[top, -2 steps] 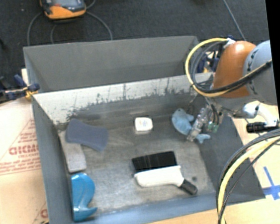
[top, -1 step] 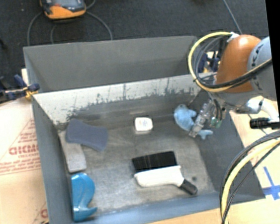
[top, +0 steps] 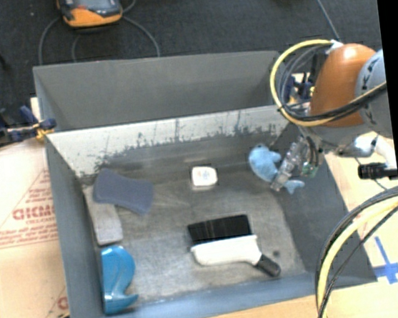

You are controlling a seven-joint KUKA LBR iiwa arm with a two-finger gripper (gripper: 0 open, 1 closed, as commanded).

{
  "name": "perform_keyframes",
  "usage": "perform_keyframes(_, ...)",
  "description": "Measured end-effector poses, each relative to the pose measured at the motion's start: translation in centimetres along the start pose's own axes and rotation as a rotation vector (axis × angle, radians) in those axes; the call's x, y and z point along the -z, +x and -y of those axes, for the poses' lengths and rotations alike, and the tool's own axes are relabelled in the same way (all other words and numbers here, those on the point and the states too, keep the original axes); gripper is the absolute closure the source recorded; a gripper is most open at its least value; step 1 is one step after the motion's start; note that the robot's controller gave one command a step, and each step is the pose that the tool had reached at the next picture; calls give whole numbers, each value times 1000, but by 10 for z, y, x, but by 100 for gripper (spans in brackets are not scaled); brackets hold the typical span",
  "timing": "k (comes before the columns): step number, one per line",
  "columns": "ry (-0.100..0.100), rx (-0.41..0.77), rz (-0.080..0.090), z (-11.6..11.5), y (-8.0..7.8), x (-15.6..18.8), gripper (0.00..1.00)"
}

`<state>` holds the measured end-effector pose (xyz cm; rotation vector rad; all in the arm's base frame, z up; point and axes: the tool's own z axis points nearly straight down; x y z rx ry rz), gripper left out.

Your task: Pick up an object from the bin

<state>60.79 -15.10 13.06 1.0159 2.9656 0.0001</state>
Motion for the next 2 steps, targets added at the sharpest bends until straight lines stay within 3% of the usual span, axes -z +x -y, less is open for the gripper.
perform_keyframes(2, 2, 2, -5, 0, 0, 18, 100)
